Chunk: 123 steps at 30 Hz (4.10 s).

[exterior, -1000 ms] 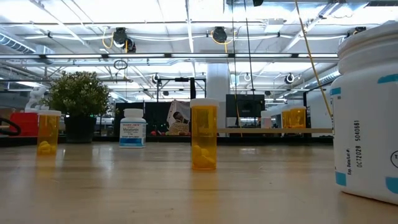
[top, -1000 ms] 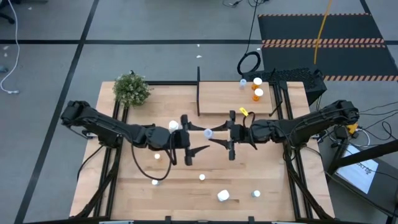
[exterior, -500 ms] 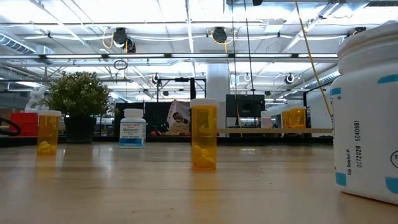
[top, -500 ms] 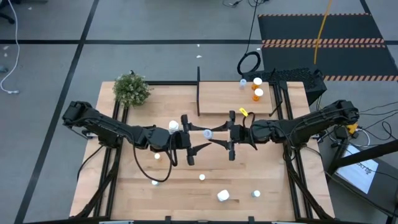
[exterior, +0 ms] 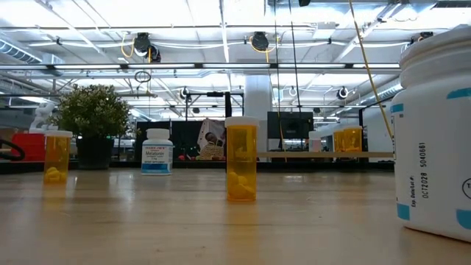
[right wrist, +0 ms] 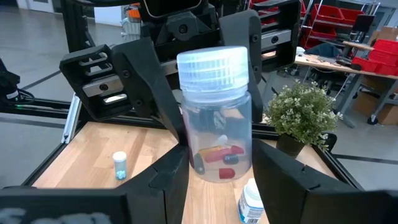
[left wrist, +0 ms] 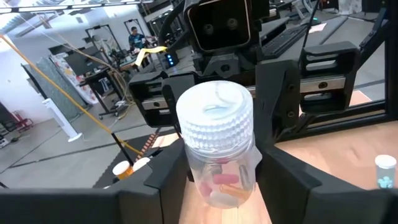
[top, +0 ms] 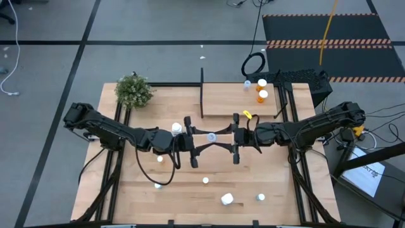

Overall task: Pick and place medicine bottles onto shelf by color
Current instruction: Put the transparent pill bottle on the shelf aligned with the other transparent pill bottle

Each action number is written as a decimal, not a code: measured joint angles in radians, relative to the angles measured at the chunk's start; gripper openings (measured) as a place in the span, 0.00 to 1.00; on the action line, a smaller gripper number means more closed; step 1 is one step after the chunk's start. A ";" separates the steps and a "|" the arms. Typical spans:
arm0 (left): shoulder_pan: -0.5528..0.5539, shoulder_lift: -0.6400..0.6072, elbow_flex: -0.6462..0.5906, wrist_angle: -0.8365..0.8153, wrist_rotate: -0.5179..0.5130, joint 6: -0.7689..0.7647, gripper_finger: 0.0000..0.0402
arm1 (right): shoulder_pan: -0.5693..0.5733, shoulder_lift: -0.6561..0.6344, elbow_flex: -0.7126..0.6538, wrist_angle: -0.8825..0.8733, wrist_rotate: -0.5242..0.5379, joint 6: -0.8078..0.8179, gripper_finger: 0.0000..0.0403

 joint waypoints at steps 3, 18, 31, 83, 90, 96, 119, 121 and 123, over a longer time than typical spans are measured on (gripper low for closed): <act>0.000 0.000 0.000 0.000 0.001 0.000 0.41 | 0.000 0.000 0.000 0.000 0.000 0.000 0.39; 0.032 0.000 0.000 -0.090 0.019 -0.033 0.40 | 0.002 0.000 0.000 -0.079 0.029 0.039 0.49; 0.108 0.001 0.000 -0.260 0.054 -0.144 0.41 | 0.004 -0.073 0.001 -0.243 0.046 0.121 0.57; 0.199 0.161 0.001 -0.143 0.224 -0.214 0.42 | -0.083 -0.025 0.000 -0.375 0.002 0.166 0.44; 0.199 0.184 -0.001 -0.112 0.224 -0.214 0.42 | -0.083 -0.025 0.000 -0.375 0.002 0.151 0.42; 0.199 0.229 -0.002 -0.058 0.224 -0.206 0.42 | -0.083 -0.025 0.000 -0.375 0.003 0.148 0.42; 0.207 0.232 0.000 -0.042 0.223 -0.213 0.42 | -0.109 -0.025 0.000 -0.427 -0.045 0.147 0.41; 0.207 0.232 0.000 -0.046 0.223 -0.213 0.42 | -0.111 -0.025 0.000 -0.428 -0.050 0.147 0.39; 0.207 0.232 0.000 -0.046 0.224 -0.213 0.42 | -0.111 -0.025 0.000 -0.428 -0.050 0.146 0.37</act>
